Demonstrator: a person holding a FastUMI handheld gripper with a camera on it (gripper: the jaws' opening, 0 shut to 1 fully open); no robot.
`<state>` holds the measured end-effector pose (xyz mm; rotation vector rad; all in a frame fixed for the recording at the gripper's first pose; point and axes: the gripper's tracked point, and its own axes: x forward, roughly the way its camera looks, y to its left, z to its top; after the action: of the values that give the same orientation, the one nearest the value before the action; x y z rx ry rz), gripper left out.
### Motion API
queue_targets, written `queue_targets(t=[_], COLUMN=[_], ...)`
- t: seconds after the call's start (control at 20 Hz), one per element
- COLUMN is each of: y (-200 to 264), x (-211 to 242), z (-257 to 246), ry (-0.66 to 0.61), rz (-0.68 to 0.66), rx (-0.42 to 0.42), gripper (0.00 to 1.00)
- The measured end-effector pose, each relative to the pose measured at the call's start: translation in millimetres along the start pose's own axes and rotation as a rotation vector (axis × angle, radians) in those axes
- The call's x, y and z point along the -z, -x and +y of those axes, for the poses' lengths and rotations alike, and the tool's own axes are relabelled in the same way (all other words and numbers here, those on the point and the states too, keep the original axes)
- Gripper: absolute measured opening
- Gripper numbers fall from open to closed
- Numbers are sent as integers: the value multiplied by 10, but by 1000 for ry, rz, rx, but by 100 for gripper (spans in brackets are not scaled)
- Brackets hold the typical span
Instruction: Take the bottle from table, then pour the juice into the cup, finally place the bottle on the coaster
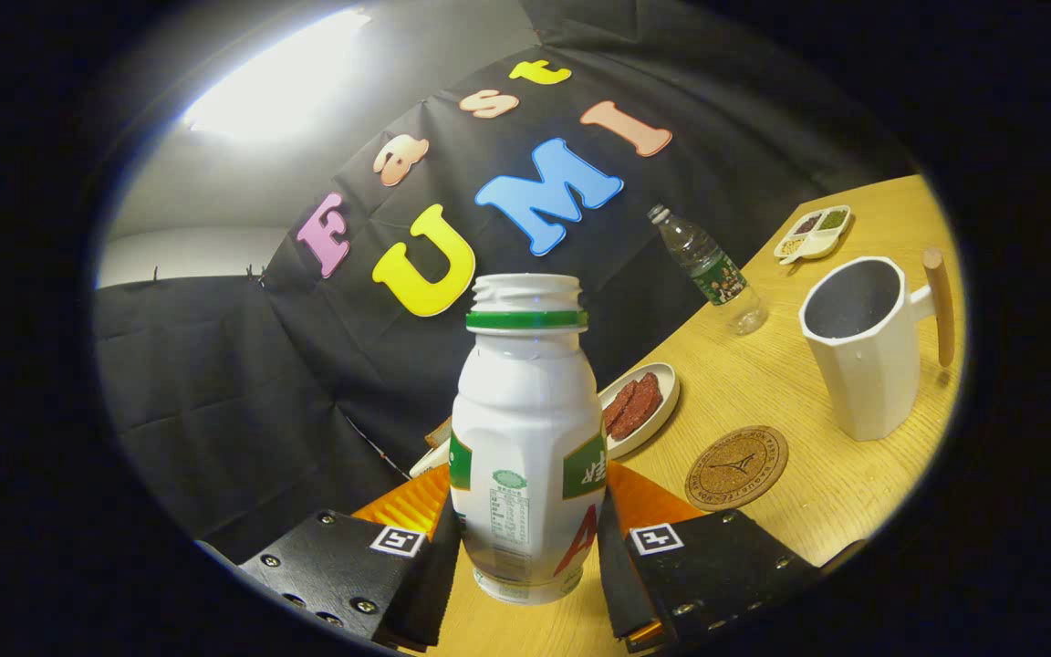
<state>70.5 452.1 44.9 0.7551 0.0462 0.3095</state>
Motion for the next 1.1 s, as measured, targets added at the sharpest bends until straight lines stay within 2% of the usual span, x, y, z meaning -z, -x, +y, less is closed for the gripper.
queue_targets(t=[0.6,1.1], y=[-6,-57], x=[-203,-350], z=[-142,-213], ry=[-265,-411], rz=[-53,-79], rx=[-1,-13], gripper=[66,66])
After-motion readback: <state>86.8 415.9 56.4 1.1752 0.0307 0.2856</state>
